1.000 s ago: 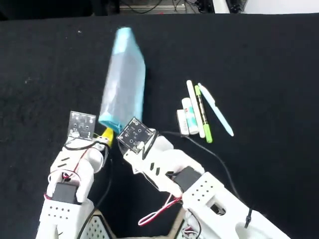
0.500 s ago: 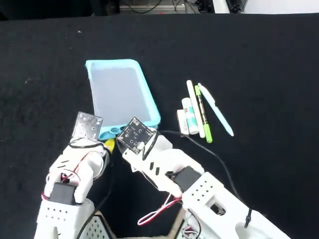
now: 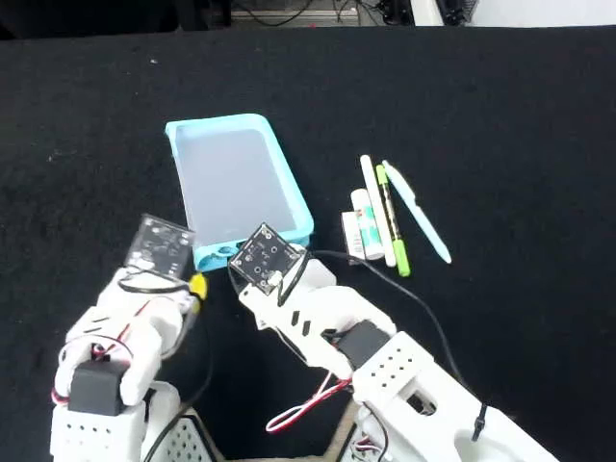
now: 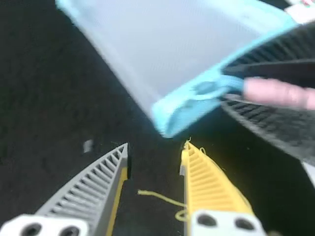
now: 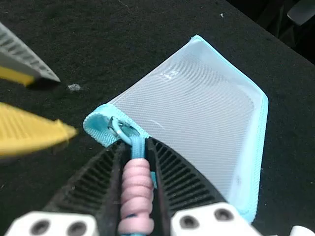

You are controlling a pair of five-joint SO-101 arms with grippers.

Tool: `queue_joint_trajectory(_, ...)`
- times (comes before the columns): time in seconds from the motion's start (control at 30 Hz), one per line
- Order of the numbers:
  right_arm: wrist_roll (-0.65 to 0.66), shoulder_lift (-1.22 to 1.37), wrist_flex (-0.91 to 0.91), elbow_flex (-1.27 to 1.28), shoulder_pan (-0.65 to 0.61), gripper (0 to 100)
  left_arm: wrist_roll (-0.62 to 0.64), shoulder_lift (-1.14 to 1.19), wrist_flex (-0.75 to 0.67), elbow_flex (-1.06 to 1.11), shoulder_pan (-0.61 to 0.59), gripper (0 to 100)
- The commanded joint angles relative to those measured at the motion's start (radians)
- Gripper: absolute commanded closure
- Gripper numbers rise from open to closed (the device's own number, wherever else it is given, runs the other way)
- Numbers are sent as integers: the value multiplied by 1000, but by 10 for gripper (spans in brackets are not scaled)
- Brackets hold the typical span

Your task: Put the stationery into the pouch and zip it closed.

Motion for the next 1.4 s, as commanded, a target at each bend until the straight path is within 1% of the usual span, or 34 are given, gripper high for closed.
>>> queue_joint_trajectory(0.0, -6, 15, -21, -10, 21, 988, 0, 6, -35, -71, -108, 820)
queue_joint_trajectory(0.23, -6, 15, -21, -10, 21, 988, 35, 6, -86, -33, -119, 820)
queue_joint_trajectory(0.4, -6, 15, -21, -10, 21, 988, 35, 6, -54, -48, -116, 820)
queue_joint_trajectory(0.47, -6, 15, -21, -8, 21, 988, 34, 6, -34, -56, -93, 820)
queue_joint_trajectory(0.53, -6, 15, -21, -8, 20, 988, 34, 6, -14, -64, -44, 820)
queue_joint_trajectory(0.63, -5, 15, -21, -8, 20, 988, 35, 6, -18, -50, 21, 820)
queue_joint_trajectory(1.0, -5, 15, -20, -8, 20, 988, 32, 6, -229, 124, 30, 820)
queue_joint_trajectory(1.3, -5, 15, -17, -7, 20, 988, 35, 6, -321, 183, 28, 821)
queue_joint_trajectory(1.37, -5, 15, -17, -7, 20, 988, 35, 6, -322, 186, 28, 845)
